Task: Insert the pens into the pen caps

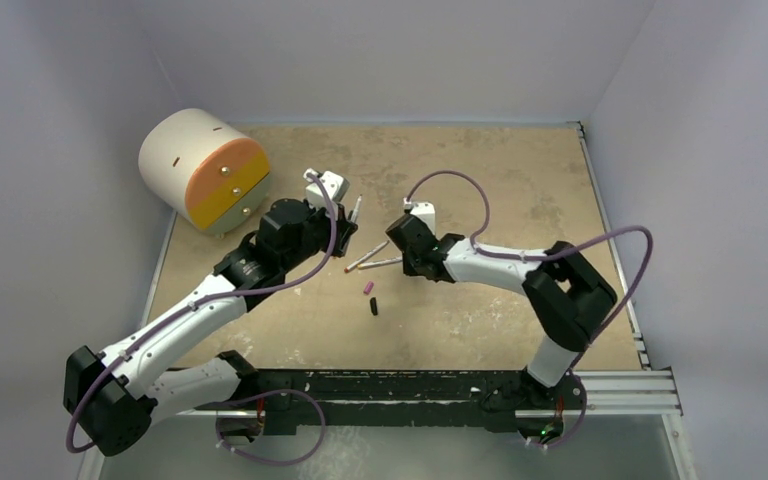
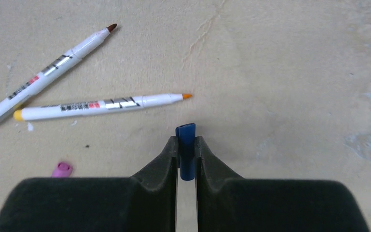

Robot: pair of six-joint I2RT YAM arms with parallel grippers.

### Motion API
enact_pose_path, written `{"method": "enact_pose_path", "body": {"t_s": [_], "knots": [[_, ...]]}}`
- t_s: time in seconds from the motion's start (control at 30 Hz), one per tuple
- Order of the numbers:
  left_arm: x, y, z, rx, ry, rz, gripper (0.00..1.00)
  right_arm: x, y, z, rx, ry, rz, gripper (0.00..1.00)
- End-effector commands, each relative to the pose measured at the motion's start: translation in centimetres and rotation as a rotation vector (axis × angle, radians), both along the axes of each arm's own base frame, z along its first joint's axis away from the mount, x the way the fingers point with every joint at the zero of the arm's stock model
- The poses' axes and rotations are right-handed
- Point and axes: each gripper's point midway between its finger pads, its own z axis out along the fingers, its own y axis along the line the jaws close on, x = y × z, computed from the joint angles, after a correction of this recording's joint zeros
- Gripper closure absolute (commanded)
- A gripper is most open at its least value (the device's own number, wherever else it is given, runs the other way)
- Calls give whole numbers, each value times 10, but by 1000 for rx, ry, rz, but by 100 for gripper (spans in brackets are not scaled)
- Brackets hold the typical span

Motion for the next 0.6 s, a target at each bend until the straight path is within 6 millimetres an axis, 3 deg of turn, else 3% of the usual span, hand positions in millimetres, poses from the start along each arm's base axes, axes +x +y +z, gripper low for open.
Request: {"method": "enact_pose_path", "body": {"t_s": [0.0, 0.13, 0.27, 0.4, 0.5, 0.57], "knots": [[5, -14, 25, -70, -55, -41, 100, 5, -8, 64, 86, -130, -37, 100], [-1, -36, 43, -202, -85, -125, 100, 5, -12, 136, 252, -308, -35, 100], [-15, -58, 71, -446, -136, -215, 100, -1, -8, 226, 487, -524, 65, 100], [-27, -80, 80, -576, -145, -304, 100, -13, -8, 309, 682, -693, 137, 100], [-35, -87, 93, -687, -165, -342, 100, -26, -12, 361, 797, -820, 179, 100], [-38, -89, 102, -739, -175, -354, 100, -33, -11, 385, 841, -881, 225, 100]]}}
